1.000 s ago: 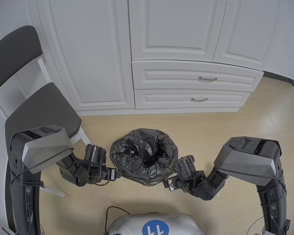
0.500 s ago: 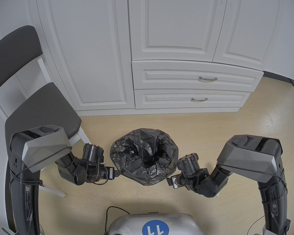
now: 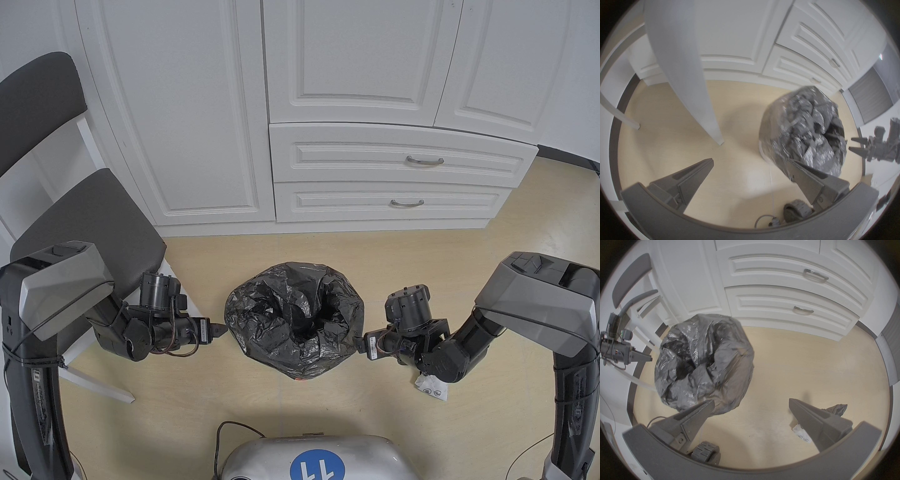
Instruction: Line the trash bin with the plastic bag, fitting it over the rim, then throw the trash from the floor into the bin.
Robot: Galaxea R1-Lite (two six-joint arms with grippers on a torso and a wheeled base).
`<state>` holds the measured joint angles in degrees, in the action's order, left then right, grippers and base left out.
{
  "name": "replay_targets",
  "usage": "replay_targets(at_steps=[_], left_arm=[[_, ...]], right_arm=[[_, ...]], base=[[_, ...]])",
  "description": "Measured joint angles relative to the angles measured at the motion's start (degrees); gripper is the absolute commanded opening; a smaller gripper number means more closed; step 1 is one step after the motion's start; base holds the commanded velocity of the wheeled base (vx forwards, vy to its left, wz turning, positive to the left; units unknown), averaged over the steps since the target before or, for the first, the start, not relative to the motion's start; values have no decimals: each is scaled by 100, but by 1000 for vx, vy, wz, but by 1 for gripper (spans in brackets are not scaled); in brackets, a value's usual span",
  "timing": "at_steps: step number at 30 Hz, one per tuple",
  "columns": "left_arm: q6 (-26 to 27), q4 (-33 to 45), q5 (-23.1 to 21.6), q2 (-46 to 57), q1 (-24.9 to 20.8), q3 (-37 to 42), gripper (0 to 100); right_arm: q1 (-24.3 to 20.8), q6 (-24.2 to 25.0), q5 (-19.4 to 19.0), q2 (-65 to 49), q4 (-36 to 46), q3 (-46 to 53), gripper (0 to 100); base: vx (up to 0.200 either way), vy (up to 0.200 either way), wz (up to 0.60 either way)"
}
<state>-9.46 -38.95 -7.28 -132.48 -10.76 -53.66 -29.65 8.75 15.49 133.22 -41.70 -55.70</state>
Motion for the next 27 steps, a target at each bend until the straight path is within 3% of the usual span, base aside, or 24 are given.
replay_targets(at_steps=[6,27], left_arm=[[-775,-266,191,-368,-6,-413,100],[-866,-361,383,-1063,-52,-951,100]], right_arm=[[171,35,-9,-1,-9,-205,100],[514,372,-20,-15,-41,-689,100]], base=[[0,0,0],[0,0,0]])
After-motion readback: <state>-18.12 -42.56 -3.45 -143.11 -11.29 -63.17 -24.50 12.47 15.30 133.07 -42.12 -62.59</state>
